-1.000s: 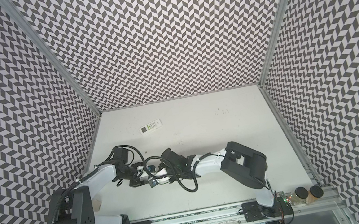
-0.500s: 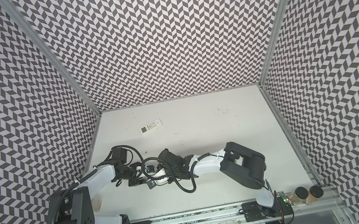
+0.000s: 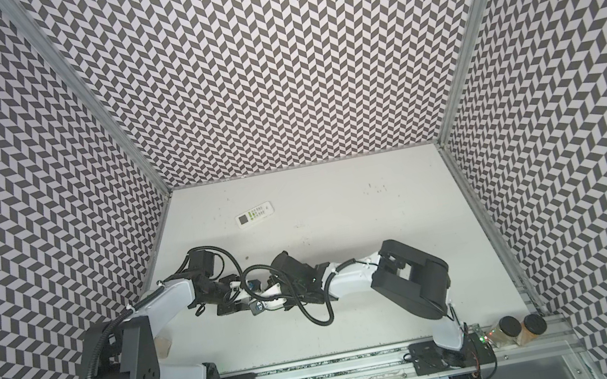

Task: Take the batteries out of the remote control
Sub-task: 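Pry the remaining battery up with the right gripper's screwdriver tip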

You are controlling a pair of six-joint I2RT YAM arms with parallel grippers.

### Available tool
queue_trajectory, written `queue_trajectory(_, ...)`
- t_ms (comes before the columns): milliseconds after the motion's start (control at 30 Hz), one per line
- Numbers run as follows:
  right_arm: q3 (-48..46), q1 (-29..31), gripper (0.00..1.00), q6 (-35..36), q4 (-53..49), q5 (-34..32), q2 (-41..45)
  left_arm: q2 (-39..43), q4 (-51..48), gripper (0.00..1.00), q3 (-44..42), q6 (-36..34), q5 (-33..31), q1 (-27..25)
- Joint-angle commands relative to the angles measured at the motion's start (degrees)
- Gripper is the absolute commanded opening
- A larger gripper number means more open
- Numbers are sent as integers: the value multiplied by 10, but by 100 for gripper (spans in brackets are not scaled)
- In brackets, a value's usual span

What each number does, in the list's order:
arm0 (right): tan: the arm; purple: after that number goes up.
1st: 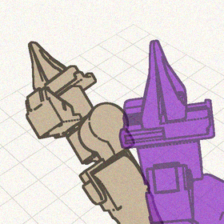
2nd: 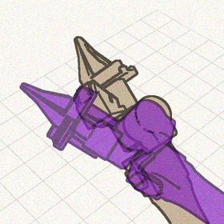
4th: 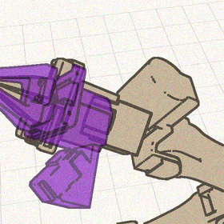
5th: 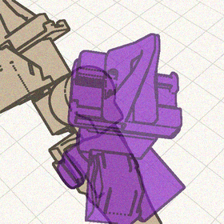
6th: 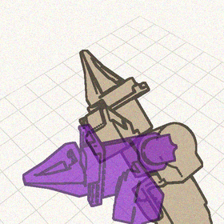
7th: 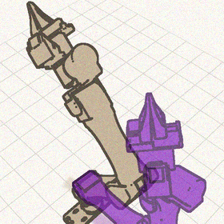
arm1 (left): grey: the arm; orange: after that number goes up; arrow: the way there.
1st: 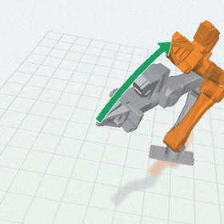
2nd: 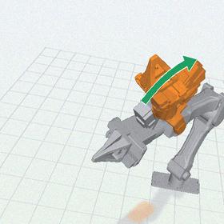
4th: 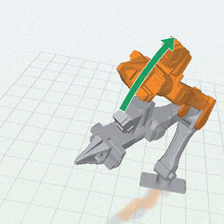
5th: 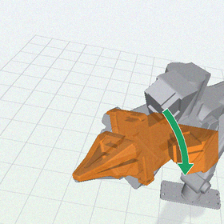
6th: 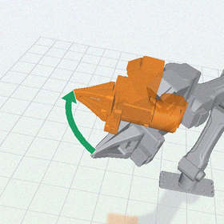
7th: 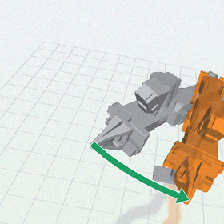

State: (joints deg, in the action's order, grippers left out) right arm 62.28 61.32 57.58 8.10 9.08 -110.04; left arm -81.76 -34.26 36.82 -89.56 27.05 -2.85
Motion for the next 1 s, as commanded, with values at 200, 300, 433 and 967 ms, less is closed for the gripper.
queue_trajectory(200, 1, 19, 0, 139, -36, 3, 11, -22, -4, 52, -23, -29, -29, -12)
queue_trajectory(300, 23, 29, 0, 167, -71, -14, 4, -20, -11, 52, -14, -19, -29, -9)
queue_trajectory(433, 34, 42, 0, 198, -80, -21, -11, -19, -8, 52, -25, -32, -35, -12)
queue_trajectory(967, -65, 11, 0, -44, 137, 27, 5, -10, -9, 54, -18, -9, -18, -32)
